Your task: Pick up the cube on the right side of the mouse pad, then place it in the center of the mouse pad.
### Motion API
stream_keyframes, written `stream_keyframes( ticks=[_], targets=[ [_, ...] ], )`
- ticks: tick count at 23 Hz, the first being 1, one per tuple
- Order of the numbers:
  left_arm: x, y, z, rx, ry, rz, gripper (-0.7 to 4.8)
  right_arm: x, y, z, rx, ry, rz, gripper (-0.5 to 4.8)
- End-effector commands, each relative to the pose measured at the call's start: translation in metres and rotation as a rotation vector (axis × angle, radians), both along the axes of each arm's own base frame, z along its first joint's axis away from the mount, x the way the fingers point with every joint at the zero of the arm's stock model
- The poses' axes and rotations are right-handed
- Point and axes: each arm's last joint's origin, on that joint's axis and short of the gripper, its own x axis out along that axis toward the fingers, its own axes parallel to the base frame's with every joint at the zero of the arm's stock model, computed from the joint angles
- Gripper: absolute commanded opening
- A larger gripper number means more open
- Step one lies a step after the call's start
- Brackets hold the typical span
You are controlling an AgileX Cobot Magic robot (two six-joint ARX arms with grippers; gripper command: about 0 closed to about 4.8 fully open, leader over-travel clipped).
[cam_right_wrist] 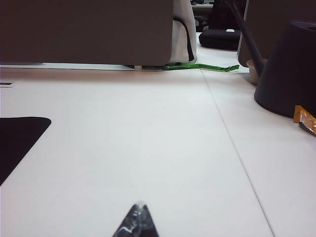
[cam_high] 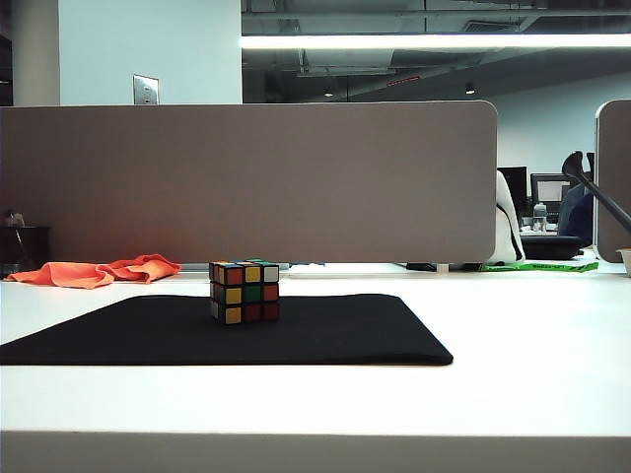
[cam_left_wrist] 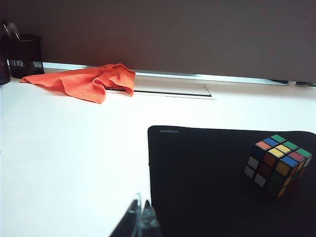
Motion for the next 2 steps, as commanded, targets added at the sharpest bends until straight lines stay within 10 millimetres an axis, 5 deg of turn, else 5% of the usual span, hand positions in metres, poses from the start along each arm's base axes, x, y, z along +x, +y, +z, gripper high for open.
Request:
stream_keyframes(
  ticks=[1, 2],
  targets=[
    [-0.0001, 0.0002, 0.0018, 0.003, -0.011, 0.003, -0.05, 0.0001, 0.0, 0.0011, 0.004, -0.015, -0.003, -0.06],
    [-0.0001, 0.0002, 0.0018, 0.003, -0.011, 0.003, -0.05, 0.0001, 0.0, 0.0011, 0.004, -0.015, -0.003, -0.06]
  ],
)
